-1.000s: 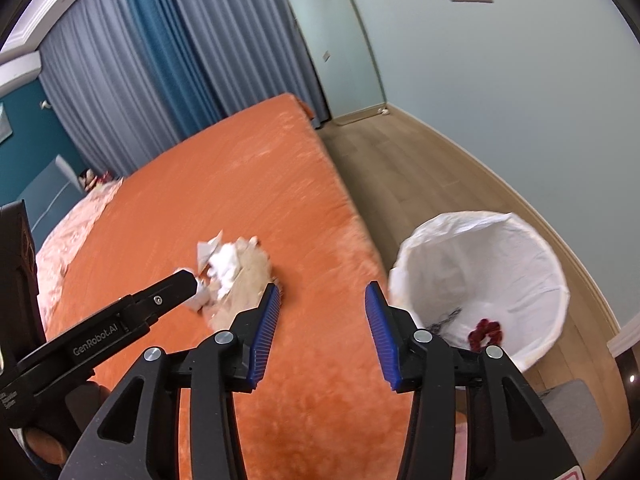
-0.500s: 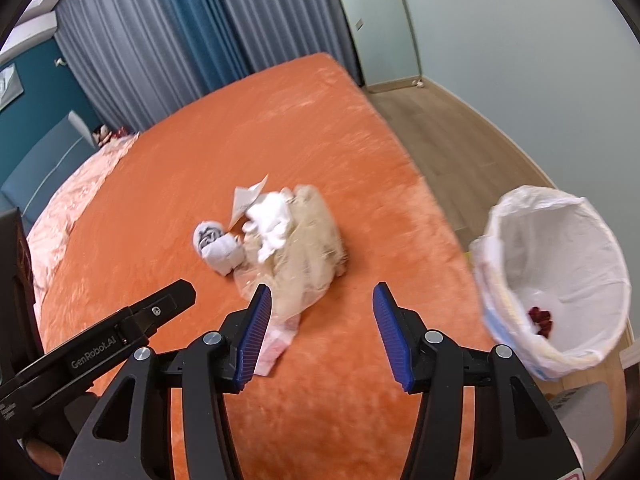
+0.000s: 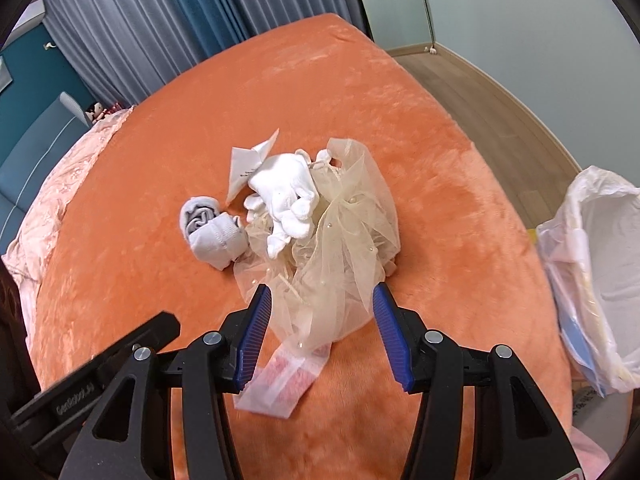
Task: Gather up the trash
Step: 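Grasp the pink tissue with the left tool while the right tool grasps the beige tulle, then carry the tissue and tulle over the wastebasket and open both tools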
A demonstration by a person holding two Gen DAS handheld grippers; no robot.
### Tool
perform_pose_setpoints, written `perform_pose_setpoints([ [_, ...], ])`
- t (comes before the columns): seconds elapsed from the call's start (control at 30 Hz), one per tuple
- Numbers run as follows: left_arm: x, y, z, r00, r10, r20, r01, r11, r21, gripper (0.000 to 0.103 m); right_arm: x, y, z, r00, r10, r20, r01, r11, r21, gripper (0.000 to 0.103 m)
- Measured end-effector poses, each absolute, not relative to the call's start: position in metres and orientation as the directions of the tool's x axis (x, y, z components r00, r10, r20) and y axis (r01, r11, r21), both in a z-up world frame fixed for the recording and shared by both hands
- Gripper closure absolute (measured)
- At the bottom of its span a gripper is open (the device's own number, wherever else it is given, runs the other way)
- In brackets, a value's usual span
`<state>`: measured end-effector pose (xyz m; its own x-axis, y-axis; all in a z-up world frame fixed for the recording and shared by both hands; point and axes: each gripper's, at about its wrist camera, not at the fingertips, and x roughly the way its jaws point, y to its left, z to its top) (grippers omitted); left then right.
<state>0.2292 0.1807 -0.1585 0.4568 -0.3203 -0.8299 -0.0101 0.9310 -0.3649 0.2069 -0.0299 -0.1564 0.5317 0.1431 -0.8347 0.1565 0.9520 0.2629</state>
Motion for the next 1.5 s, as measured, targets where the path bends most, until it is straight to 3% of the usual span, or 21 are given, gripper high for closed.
perform_pose_setpoints([
  [0.13, 0.232, 0.182, -0.169, 0.435, -0.333, -0.837, -0.015, 0.926, -0.377, 0.034, 0.221, -0.028, -0.17, 0.517, 0.137, -0.845, 0.157, 0.955, 0.251, 0.056],
  [0.2, 0.231, 0.18, -0.176, 0.417, -0.35, -0.839, -0.015, 0.92, -0.391, 0.034, 0.226, -0.027, -0.177, 0.507, 0.126, -0.853, 0.155, 0.96, 0.234, 0.067],
  [0.27, 0.227, 0.177, -0.183, 0.389, -0.378, -0.84, -0.01, 0.91, -0.415, 0.033, 0.23, -0.027, -0.186, 0.482, 0.132, -0.866, 0.147, 0.962, 0.229, 0.088],
  [0.33, 0.222, 0.174, -0.188, 0.374, -0.393, -0.84, -0.007, 0.904, -0.427, 0.031, 0.23, -0.028, -0.191, 0.465, 0.142, -0.874, 0.141, 0.962, 0.232, 0.1],
  [0.6, 0.208, 0.148, -0.212, 0.304, -0.393, -0.868, 0.005, 0.912, -0.411, 0.031, 0.204, -0.042, -0.156, 0.532, 0.169, -0.829, 0.131, 0.951, 0.279, 0.101],
  [0.7, 0.205, 0.136, -0.214, 0.304, -0.38, -0.874, 0.026, 0.92, -0.391, 0.038, 0.196, -0.051, -0.133, 0.57, 0.173, -0.803, 0.13, 0.946, 0.296, 0.101],
  [0.77, 0.204, 0.127, -0.215, 0.297, -0.375, -0.878, 0.052, 0.925, -0.377, 0.056, 0.191, -0.056, -0.117, 0.593, 0.176, -0.786, 0.124, 0.944, 0.305, 0.101],
  [0.93, 0.199, 0.106, -0.212, 0.297, -0.34, -0.892, 0.098, 0.94, -0.326, 0.085, 0.182, -0.066, -0.073, 0.661, 0.156, -0.734, 0.092, 0.954, 0.285, 0.101],
  [1.5, 0.167, 0.065, -0.058, 0.478, -0.462, -0.747, 0.278, 0.887, -0.37, 0.087, 0.128, -0.128, 0.051, 0.835, 0.08, -0.545, 0.095, 0.954, 0.285, 0.101],
])
